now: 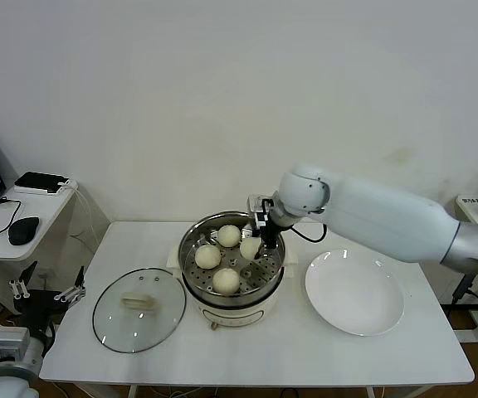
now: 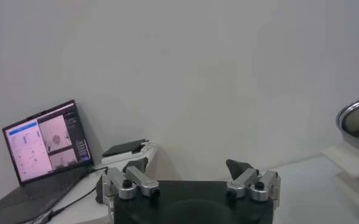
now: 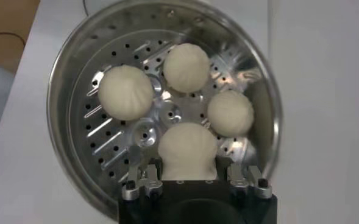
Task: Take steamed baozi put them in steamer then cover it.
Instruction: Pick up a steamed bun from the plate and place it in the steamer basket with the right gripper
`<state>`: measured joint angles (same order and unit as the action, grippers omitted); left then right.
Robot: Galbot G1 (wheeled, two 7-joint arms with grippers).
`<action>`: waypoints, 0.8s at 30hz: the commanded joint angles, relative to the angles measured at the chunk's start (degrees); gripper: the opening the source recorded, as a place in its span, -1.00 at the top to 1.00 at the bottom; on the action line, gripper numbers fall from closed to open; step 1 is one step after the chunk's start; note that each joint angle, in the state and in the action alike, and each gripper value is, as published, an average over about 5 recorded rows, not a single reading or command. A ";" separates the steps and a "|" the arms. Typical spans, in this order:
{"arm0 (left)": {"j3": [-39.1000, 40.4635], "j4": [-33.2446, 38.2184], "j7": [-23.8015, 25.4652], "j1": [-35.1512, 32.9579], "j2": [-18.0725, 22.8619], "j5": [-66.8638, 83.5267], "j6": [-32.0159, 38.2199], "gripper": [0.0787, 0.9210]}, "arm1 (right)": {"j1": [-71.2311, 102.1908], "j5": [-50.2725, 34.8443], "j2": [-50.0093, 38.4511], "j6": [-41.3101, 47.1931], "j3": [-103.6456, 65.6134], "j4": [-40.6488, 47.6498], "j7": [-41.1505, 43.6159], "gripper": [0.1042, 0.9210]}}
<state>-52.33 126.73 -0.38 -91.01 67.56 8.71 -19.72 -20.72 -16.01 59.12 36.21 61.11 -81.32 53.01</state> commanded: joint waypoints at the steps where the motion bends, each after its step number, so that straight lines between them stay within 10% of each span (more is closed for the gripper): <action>1: -0.02 -0.43 0.02 0.15 -0.10 0.02 0.07 -0.77 | 1.84 4.00 2.31 0.98 1.08 2.41 -0.90 -0.11; 24: -0.08 -0.58 0.24 0.18 -0.23 -0.03 0.09 -0.77 | 3.63 4.67 0.88 0.15 -2.24 2.20 -1.22 -0.25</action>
<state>-52.37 126.12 -0.18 -90.82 67.41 8.70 -19.62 -17.38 -11.29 60.34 36.25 59.88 -78.48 52.06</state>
